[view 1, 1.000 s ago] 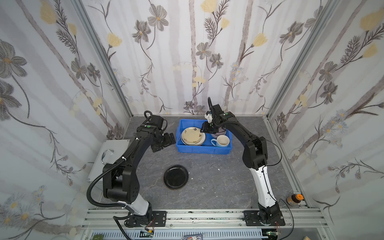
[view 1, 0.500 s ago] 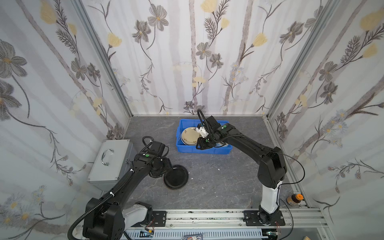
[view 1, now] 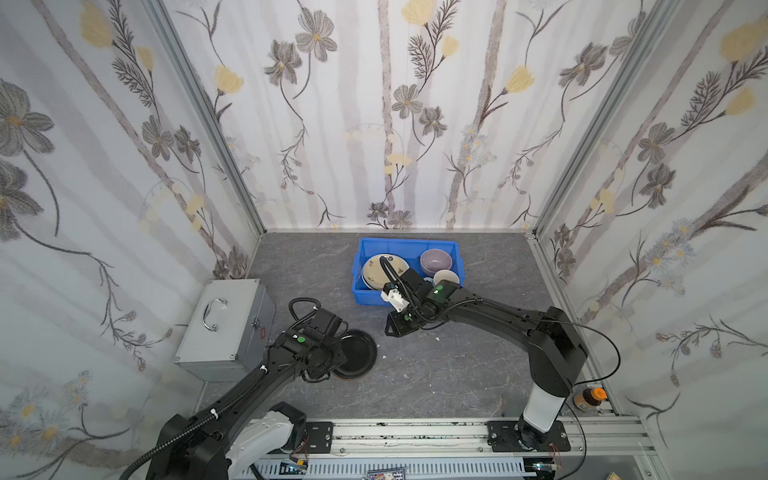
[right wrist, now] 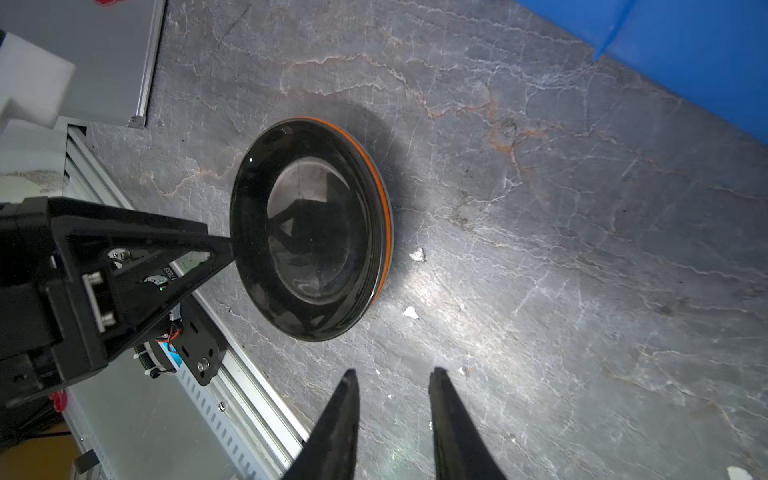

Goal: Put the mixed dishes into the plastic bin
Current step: 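Move both grippers back down to the black plate on the table, then pinch the black plate rim with the right gripper while the left gripper braces it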

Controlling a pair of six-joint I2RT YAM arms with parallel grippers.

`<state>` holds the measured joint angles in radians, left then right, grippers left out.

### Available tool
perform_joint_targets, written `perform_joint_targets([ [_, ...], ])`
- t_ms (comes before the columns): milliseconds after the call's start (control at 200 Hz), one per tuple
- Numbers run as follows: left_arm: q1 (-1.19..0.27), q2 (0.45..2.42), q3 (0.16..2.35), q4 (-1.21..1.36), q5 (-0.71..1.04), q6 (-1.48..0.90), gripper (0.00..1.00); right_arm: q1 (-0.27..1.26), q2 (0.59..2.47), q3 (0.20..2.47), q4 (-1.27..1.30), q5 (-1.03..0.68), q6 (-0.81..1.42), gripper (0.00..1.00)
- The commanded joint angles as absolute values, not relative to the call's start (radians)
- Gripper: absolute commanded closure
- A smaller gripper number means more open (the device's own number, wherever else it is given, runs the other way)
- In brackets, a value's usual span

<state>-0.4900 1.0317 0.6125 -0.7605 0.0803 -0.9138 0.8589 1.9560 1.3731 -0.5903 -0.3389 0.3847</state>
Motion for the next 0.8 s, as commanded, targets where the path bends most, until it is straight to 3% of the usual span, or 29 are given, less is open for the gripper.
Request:
perform_joint_targets([
  [0, -0.494, 1.05, 0.605, -0.711, 0.051, -0.94, 0.42, 0.858, 1.944, 1.361, -0.533, -0.337, 0.396, 0.69],
  [794, -0.492, 1.167, 0.618, -0.659, 0.037, -0.9, 0.44, 0.836, 1.975, 1.372, -0.546, -0.365, 0.377, 0.69],
])
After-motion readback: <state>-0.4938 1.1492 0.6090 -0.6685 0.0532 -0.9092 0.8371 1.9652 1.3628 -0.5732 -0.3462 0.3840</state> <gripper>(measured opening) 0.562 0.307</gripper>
